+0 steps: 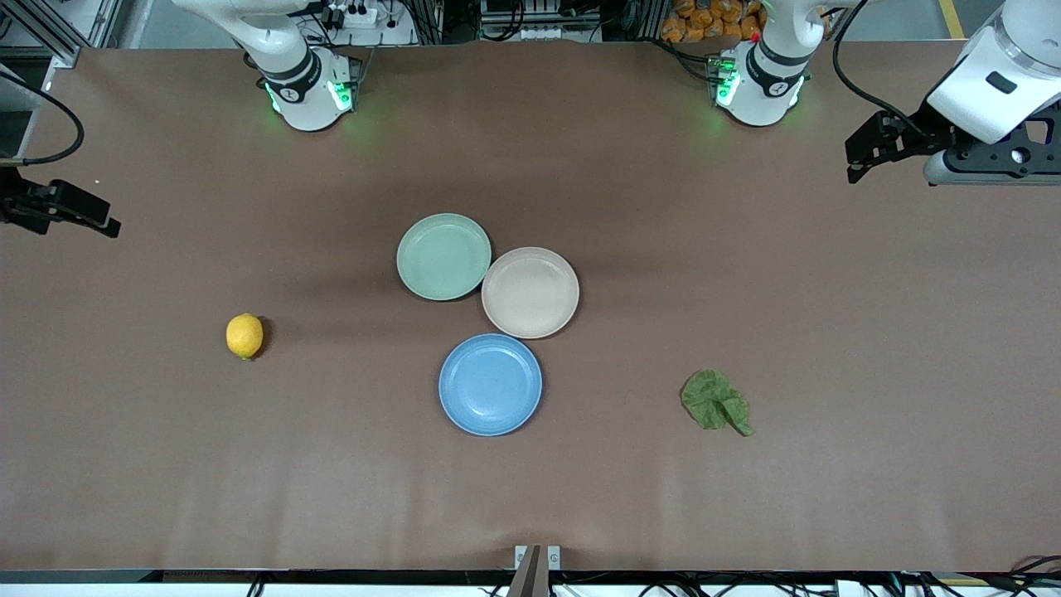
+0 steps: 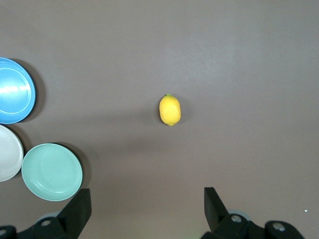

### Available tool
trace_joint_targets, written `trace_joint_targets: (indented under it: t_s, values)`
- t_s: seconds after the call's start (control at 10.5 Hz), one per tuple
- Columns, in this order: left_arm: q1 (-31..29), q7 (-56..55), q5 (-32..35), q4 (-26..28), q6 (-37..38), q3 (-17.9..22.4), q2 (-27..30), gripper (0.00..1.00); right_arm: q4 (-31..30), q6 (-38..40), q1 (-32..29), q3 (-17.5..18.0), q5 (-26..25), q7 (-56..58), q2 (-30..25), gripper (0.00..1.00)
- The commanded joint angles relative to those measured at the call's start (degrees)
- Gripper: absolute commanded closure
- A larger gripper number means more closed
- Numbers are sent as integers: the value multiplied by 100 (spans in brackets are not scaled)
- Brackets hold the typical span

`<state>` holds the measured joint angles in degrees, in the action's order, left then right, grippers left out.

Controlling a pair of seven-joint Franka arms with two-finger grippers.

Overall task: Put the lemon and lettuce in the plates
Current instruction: 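Move the right gripper toward the lemon while the left gripper reaches the lettuce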

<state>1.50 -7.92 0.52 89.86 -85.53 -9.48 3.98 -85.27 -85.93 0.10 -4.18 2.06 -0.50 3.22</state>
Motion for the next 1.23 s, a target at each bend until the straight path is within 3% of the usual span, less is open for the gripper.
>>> trace_joint_targets:
  t_s: [0.0,0.47,0.76,0.95,1.14]
  values:
    - [-44,168,-122,-109,124,-27,-2,0,46,76,-45,49,-66,-55,-6,0]
    - [0,150,-105,-109,115,-36,-229,0,11,76,-80,40,-74,-64,11,0]
    - [70,54,-96,-407,115,-62,-879,0,-85,24,-124,40,-66,-64,47,0]
    - [70,-95,-96,-583,45,-71,-1318,0,-462,-230,-177,31,-66,-55,64,0]
    - [123,-384,-96,-610,-550,-71,-1784,0,-866,-555,-203,31,-31,-46,99,0]
